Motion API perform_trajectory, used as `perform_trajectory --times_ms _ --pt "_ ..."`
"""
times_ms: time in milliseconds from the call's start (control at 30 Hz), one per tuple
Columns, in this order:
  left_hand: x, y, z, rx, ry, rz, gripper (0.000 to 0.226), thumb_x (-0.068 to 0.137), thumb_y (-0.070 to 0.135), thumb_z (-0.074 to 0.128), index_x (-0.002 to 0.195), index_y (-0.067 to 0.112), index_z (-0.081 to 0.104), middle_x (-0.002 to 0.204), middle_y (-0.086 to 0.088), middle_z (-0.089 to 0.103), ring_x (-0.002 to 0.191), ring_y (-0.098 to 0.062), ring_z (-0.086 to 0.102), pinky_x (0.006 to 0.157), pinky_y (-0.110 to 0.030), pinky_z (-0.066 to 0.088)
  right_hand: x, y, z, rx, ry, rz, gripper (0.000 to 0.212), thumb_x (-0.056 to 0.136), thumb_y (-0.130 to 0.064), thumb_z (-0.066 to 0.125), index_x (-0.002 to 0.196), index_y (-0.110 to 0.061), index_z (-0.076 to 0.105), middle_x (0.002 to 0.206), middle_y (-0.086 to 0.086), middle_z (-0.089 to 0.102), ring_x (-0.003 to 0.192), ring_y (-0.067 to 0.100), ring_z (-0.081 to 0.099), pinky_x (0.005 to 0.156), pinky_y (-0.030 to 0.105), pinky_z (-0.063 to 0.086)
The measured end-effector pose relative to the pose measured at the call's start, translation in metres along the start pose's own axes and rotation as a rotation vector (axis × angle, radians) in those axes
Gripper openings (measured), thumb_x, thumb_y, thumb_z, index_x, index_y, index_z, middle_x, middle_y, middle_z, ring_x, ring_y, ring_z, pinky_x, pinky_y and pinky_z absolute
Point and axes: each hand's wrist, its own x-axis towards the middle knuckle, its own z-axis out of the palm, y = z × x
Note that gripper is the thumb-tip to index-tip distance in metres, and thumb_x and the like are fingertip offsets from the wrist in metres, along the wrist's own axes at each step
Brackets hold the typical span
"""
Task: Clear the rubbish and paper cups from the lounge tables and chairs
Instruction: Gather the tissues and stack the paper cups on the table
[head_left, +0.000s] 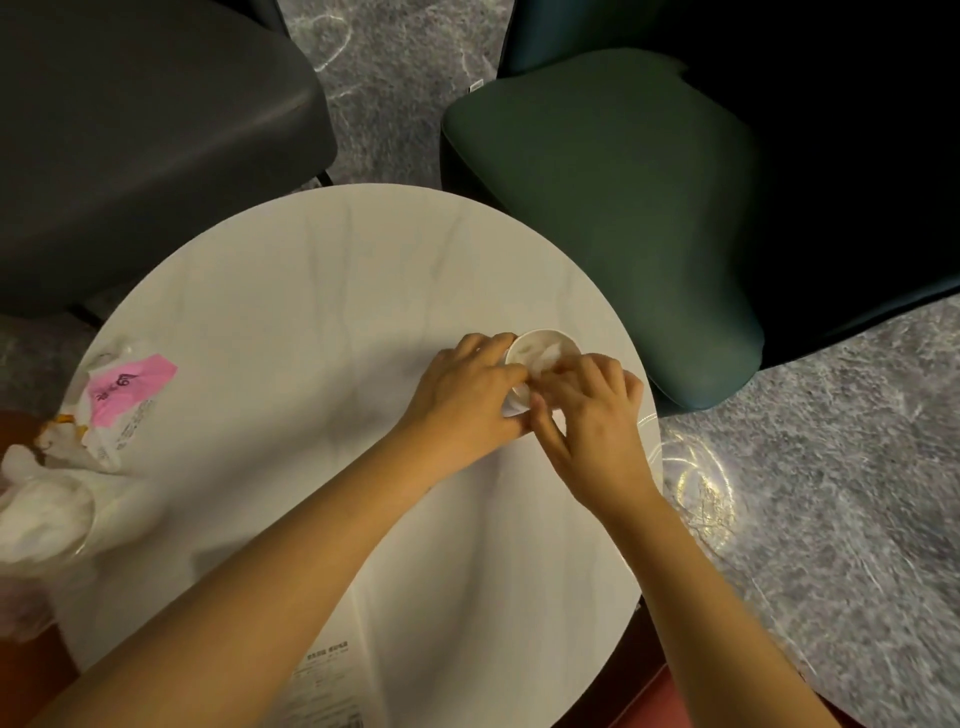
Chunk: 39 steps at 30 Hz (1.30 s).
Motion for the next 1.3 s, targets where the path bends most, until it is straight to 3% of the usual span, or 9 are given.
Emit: perform_trajectory --times_ms 67,200,367,533,667,833,933,1133,1300 --pt "0.002 0.000 -0.001 0.048 -0.034 0.020 0.046 0.084 0.049 0.053 0.121 0.021 0.056 0.143 -0.001 0.036 0.126 -0.021 0.033 0.097 -0.035 0.034 -0.005 -0.001 0.003 0.059 0.117 0.031 0.031 0.084 -0.035 0.051 0.104 -0.012 0.060 0.114 0.015 0.058 0.107 0.028 0.046 0.089 0.032 0.027" --pt "-0.006 -0.004 -0.009 0.042 -0.074 0.043 0.057 0.083 0.039 0.060 0.134 0.024 0.040 0.152 -0.002 0.020 0.134 -0.023 0.025 0.106 -0.036 0.028 -0.004 0.000 0.009 0.185 0.018 0.100 0.067 0.076 -0.044 0.067 0.129 -0.010 0.044 0.142 0.016 0.037 0.128 0.028 0.034 0.100 0.035 0.026" --pt "-0.045 -0.021 -0.037 -0.010 0.002 -0.001 0.063 0.080 0.043 0.062 0.135 0.023 0.038 0.150 -0.003 0.025 0.131 -0.022 0.032 0.105 -0.034 0.027 0.009 -0.008 0.015 0.246 -0.003 0.087 0.081 0.064 -0.022 0.084 0.130 -0.003 0.042 0.129 0.017 0.048 0.112 0.030 0.050 0.088 0.037 0.048" --pt "-0.102 -0.051 -0.086 -0.017 0.219 -0.217 0.061 0.079 0.042 0.064 0.133 0.024 0.042 0.145 -0.002 0.037 0.129 -0.022 0.038 0.100 -0.028 0.024 0.016 -0.059 0.031 0.381 -0.119 -0.018 0.083 0.062 -0.018 0.085 0.131 -0.004 0.042 0.126 0.016 0.051 0.109 0.030 0.053 0.086 0.038 0.050" --pt "-0.150 -0.084 -0.120 0.039 0.394 -0.443 0.064 0.076 0.047 0.063 0.132 0.023 0.044 0.143 -0.004 0.039 0.130 -0.028 0.036 0.106 -0.038 0.025 0.016 -0.117 0.052 0.441 -0.258 -0.158 0.081 0.065 -0.013 0.082 0.133 -0.003 0.039 0.128 0.016 0.049 0.111 0.031 0.051 0.091 0.041 0.047" --pt "-0.215 -0.121 -0.135 0.122 0.443 -0.676 0.084 0.062 0.056 0.072 0.133 0.023 0.040 0.143 -0.012 0.035 0.132 -0.035 0.028 0.102 -0.054 0.027 0.010 -0.177 0.076 0.500 -0.355 -0.236 0.080 0.068 -0.015 0.079 0.135 -0.005 0.037 0.133 0.012 0.047 0.117 0.029 0.047 0.098 0.038 0.042" --pt "-0.243 -0.133 -0.123 0.082 0.344 -0.782 0.101 0.055 0.070 0.064 0.140 0.030 0.026 0.149 -0.008 0.024 0.137 -0.033 0.015 0.106 -0.055 0.020 0.004 -0.197 0.086 0.496 -0.366 -0.266 0.078 0.068 -0.014 0.079 0.134 -0.004 0.038 0.131 0.013 0.048 0.116 0.030 0.049 0.096 0.039 0.043" --pt "-0.252 -0.150 -0.092 -0.018 0.232 -0.777 0.110 0.054 0.065 0.068 0.142 0.034 0.010 0.148 0.001 0.020 0.133 -0.028 0.024 0.103 -0.047 0.031 -0.005 -0.203 0.094 0.483 -0.375 -0.257 0.088 0.062 -0.020 0.083 0.136 -0.011 0.035 0.134 0.005 0.046 0.115 0.020 0.048 0.095 0.034 0.043" --pt "-0.244 -0.157 -0.069 -0.048 0.293 -0.724 0.092 0.061 0.052 0.073 0.138 0.025 0.029 0.139 -0.004 0.036 0.121 -0.033 0.039 0.090 -0.044 0.039 -0.008 -0.196 0.099 0.485 -0.353 -0.226 0.091 0.063 -0.028 0.083 0.137 -0.016 0.032 0.133 -0.001 0.043 0.114 0.004 0.039 0.094 0.028 0.042"
